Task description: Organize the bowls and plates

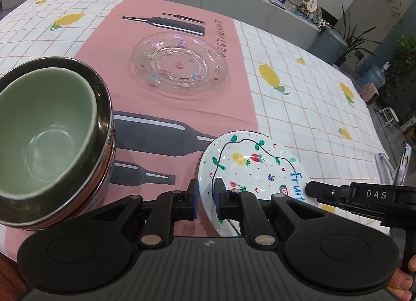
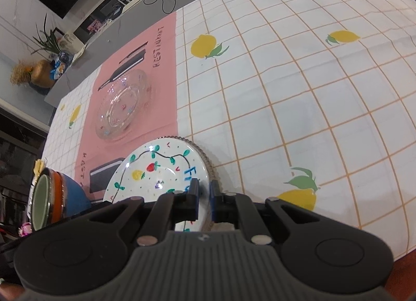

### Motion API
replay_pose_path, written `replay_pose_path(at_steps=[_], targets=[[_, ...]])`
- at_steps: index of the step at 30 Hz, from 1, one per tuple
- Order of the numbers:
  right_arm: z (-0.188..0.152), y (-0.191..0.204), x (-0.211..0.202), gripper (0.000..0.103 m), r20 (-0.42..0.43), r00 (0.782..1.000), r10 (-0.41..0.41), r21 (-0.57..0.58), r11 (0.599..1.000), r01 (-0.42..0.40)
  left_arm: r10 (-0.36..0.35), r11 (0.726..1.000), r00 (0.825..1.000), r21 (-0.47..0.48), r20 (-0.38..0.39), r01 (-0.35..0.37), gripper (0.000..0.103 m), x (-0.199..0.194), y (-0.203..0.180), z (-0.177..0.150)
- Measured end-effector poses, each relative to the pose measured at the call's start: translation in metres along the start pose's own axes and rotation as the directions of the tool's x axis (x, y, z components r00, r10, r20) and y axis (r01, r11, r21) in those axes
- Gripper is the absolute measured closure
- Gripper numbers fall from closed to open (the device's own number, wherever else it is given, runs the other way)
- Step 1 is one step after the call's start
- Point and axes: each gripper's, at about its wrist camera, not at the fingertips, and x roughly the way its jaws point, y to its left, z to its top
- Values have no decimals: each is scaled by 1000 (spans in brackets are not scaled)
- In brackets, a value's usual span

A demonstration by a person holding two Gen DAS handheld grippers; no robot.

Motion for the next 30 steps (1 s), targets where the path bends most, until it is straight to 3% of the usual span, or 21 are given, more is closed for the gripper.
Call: replay_pose_path(at_steps=[12, 22, 25, 30], targets=[[-2, 13, 3, 97, 23, 998, -60, -78, 995, 62, 53, 997, 999, 56, -12, -52, 90, 8, -8, -4], [-4, 17, 5, 96, 35, 995, -91, -91, 991, 94, 37, 998, 999, 48, -6, -37, 90, 8, -6, -3], [-5, 22, 4, 91, 38, 993, -115, -112, 987, 119, 33, 999, 999, 41, -1, -33, 89, 7, -6, -2], [-5, 30, -4, 91, 85, 987, -136, -140, 979, 146, 25, 998, 999, 49, 33, -26, 84, -1, -7, 0]])
